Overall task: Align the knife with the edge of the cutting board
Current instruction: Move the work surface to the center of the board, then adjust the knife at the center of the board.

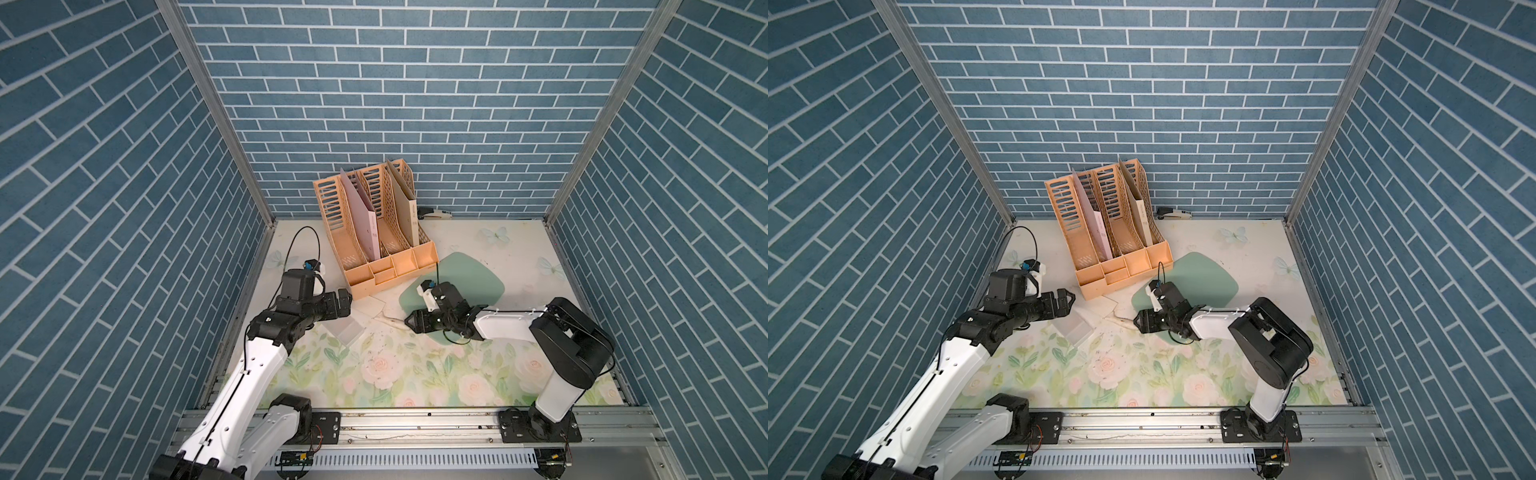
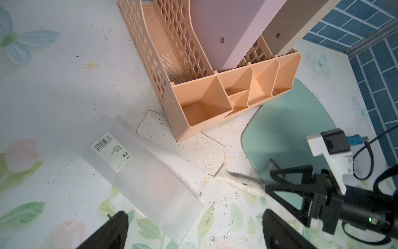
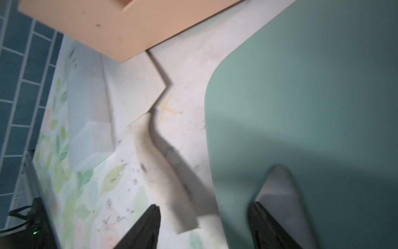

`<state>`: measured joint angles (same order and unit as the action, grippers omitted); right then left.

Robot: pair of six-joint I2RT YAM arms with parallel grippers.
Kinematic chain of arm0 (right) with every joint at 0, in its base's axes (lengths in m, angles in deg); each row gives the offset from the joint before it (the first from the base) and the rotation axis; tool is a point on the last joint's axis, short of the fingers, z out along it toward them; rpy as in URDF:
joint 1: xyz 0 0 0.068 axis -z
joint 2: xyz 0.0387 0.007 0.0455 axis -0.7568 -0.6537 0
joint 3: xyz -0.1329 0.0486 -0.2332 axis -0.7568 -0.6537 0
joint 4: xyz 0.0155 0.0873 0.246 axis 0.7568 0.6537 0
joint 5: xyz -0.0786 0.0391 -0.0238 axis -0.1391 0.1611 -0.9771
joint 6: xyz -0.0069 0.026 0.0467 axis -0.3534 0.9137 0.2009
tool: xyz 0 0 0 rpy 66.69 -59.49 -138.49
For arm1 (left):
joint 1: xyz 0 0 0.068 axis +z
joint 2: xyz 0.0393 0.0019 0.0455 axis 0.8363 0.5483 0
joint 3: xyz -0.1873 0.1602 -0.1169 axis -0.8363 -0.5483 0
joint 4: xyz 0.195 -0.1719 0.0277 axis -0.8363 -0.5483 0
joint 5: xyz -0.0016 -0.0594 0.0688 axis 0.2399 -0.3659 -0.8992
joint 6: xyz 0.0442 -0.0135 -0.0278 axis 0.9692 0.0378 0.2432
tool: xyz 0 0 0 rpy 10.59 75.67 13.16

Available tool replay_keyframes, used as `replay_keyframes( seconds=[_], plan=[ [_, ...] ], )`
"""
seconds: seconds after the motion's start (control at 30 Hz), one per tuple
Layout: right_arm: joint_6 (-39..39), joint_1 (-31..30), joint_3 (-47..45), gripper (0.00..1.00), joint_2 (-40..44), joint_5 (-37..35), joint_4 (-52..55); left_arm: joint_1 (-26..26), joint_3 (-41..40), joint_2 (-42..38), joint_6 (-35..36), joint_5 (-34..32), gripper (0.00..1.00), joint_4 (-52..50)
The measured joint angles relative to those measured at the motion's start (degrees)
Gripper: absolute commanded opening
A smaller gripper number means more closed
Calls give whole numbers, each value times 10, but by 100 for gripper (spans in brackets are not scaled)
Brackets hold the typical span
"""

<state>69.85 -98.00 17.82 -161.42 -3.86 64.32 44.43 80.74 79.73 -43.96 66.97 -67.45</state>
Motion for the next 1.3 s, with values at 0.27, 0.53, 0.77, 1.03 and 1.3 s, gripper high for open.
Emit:
replay_keyframes(
  seconds=[0.27,0.53,0.77,1.03,1.3],
  plan=[
    [62,-74,0,73,28,-40,15,-13,0,5,-3,-9,100,0],
    [6,81,3,73,124,-79,76,-58,1,22,-25,-10,100,-8],
    [-48,226,29,72,59,-97,161,-196,-53,5,-142,55,99,103],
    [-35,168,-53,71,84,-95,70,-342,-70,195,-235,15,89,260],
    [83,13,-144,71,132,-102,-37,-356,-75,344,-261,-23,82,336]
  ],
)
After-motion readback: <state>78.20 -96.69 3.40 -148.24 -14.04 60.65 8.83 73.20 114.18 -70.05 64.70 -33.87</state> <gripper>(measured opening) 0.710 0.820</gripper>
